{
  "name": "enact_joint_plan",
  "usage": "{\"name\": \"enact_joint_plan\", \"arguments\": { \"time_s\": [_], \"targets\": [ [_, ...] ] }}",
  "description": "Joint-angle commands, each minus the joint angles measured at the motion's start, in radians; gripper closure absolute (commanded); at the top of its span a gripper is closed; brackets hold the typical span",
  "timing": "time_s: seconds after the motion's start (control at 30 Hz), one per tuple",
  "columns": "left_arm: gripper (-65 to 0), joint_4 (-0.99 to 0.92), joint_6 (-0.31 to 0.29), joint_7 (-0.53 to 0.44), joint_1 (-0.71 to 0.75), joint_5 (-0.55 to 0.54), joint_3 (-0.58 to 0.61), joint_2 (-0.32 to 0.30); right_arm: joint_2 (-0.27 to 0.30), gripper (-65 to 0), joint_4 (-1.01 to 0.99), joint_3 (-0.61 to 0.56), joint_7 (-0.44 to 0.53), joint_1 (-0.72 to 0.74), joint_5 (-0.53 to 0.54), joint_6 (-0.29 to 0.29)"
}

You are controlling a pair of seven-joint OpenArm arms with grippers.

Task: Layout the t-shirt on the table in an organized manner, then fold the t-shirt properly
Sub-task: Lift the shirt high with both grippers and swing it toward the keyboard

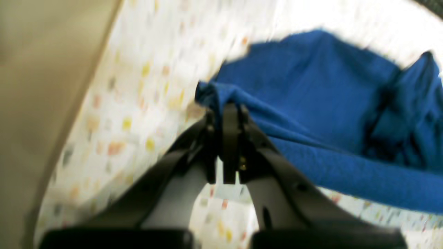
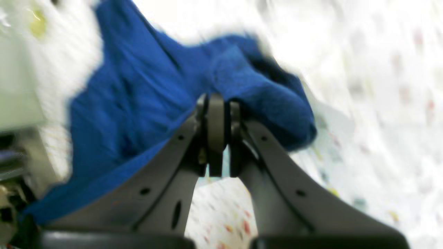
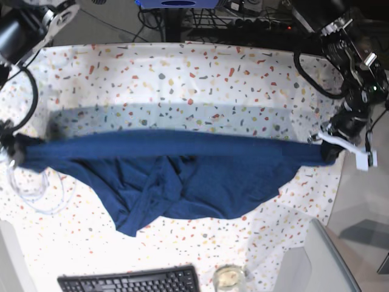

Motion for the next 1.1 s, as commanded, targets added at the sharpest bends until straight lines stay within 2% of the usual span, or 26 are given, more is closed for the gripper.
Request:
{"name": "enact_joint_plan", "arguments": {
  "time_s": [0.0, 0.1, 0.17, 0.33, 0.47, 0.63, 0.77, 0.87, 0.97, 1.07],
  "targets": [
    [0.0, 0.014, 0.025, -0.014, -0.031, -0.010, 0.027, -0.031, 0.031, -0.2, 0.014, -0.016, 0.024, 0.038, 0.016, -0.019],
    [0.0, 0.013, 0.093, 0.020, -0.102, -0.012, 0.145, -0.083, 0.080, -0.2, -0.036, -0.083, 0.033, 0.125, 0.013, -0.059],
    [0.0, -0.003, 0.110, 0.020, -0.160, -0.010, 0.205, -0.092, 0.109, -0.2, -0.110, -0.123, 0.036, 0.193, 0.013, -0.070],
    [0.0, -0.127, 0.176, 0.021, -0.342, -0.010, 0.314, -0.117, 0.206, -0.2, -0.357, -0.254, 0.193, 0.358, 0.013, -0.070],
    [0.0, -0.256, 0.203, 0.020, -0.525, -0.010, 0.364, -0.128, 0.297, -0.2, -0.534, -0.384, 0.311, 0.509, 0.013, -0.071],
    [0.0, -0.348, 0.206, 0.020, -0.740, -0.010, 0.372, -0.122, 0.376, -0.2, -0.641, -0.468, 0.375, 0.678, 0.013, -0.071],
    [0.0, -0.351, 0.206, 0.026, -0.843, -0.010, 0.369, -0.102, 0.419, -0.2, -0.641, -0.505, 0.366, 0.759, 0.016, -0.071],
    [0.0, -0.319, 0.206, 0.029, -0.853, -0.013, 0.364, -0.089, 0.432, -0.2, -0.589, -0.501, 0.297, 0.756, 0.017, -0.071],
    [0.0, -0.245, 0.206, 0.029, -0.766, -0.016, 0.361, -0.089, 0.425, -0.2, -0.463, -0.471, 0.200, 0.648, 0.020, -0.070],
    [0.0, -0.145, 0.206, 0.030, -0.617, -0.018, 0.361, -0.091, 0.364, -0.2, -0.325, -0.358, 0.163, 0.492, 0.020, -0.070]
  ]
}}
